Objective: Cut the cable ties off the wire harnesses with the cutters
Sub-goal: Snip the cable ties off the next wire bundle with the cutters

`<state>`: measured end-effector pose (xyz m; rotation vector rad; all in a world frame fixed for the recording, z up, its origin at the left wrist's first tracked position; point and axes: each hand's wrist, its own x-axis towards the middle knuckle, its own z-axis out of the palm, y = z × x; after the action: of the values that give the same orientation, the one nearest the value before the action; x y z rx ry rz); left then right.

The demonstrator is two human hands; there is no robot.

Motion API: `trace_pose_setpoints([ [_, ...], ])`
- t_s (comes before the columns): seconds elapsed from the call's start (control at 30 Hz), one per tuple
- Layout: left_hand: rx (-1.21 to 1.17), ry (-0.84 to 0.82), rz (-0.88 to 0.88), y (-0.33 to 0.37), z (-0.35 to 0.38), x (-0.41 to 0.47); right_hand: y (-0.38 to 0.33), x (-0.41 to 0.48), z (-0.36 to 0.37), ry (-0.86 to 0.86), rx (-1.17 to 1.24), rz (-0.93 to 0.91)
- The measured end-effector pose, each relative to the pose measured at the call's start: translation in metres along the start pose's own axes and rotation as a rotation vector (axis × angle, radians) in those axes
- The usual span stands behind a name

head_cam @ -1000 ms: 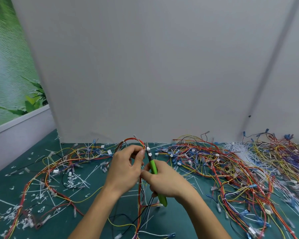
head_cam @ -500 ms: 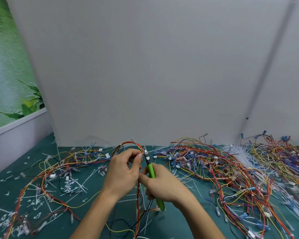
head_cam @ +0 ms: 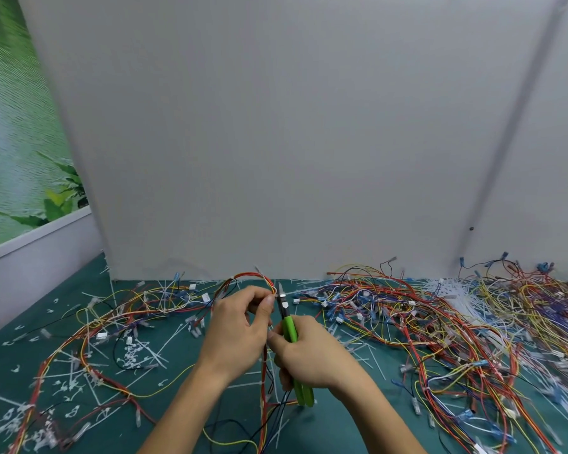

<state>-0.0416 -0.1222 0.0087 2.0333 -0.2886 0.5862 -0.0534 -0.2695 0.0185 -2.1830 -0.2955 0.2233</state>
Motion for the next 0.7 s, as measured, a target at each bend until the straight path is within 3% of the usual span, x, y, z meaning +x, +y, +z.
trace_pose_setpoints([
  [0.7,-0.098,0.057,-0.081,-0.0034,0.0047,0.0005,0.0021,0.0023,0.0013,0.013,0.124,0.0],
])
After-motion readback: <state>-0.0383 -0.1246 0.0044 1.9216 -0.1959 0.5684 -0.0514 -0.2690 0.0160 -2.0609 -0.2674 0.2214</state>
